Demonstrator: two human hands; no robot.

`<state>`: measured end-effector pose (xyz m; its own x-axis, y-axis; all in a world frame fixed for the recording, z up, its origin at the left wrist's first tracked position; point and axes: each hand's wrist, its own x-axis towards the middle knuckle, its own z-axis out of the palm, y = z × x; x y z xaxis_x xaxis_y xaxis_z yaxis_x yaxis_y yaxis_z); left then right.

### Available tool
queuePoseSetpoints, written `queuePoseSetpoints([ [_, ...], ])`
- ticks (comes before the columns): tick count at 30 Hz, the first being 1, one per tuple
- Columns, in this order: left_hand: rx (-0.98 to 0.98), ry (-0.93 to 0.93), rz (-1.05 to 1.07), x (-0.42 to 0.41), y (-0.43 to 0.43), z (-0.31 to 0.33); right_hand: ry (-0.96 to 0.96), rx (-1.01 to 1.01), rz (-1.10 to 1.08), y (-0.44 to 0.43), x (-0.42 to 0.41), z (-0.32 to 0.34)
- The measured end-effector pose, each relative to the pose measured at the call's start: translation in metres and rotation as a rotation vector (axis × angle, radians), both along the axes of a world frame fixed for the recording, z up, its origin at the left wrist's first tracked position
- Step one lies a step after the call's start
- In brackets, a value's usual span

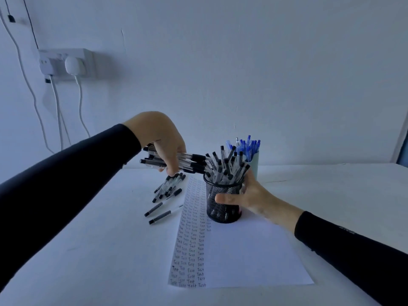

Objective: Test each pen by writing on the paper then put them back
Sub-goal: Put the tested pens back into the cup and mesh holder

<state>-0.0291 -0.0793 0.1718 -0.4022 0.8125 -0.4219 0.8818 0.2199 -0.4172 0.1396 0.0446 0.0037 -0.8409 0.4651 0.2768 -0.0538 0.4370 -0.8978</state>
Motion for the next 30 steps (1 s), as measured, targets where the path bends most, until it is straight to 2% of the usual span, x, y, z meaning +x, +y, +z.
queuePoseSetpoints([
  [3,0.027,0.067,-0.039,0.012,0.005,-0.003,0.163,0.052,-0.119,-0.006,-0.001,0.02],
  [6,0.045,0.178,-0.091,0.026,0.007,0.001,0.209,0.124,-0.155,-0.01,-0.002,0.036],
  [11,0.192,0.249,-0.19,0.033,0.013,0.016,0.178,-0.021,-0.125,0.001,-0.006,0.04],
  [14,0.246,0.361,-0.304,0.043,0.023,0.014,0.089,-0.037,-0.093,0.005,-0.008,0.04],
  [17,0.222,0.541,-0.493,0.041,0.033,0.002,0.018,-0.043,-0.057,0.007,-0.008,0.042],
  [20,0.209,0.737,-0.81,0.026,0.039,-0.011,-0.033,-0.058,-0.027,0.01,-0.005,0.044],
  [23,0.162,0.852,-0.997,0.012,0.036,-0.01,-0.048,-0.047,-0.008,0.009,-0.003,0.046],
  [27,0.2,0.922,-1.038,0.003,0.03,-0.003,-0.054,0.008,-0.028,0.009,-0.007,0.043],
  [30,0.197,0.975,-1.021,0.008,0.036,-0.026,-0.053,0.045,-0.036,0.008,-0.005,0.044],
])
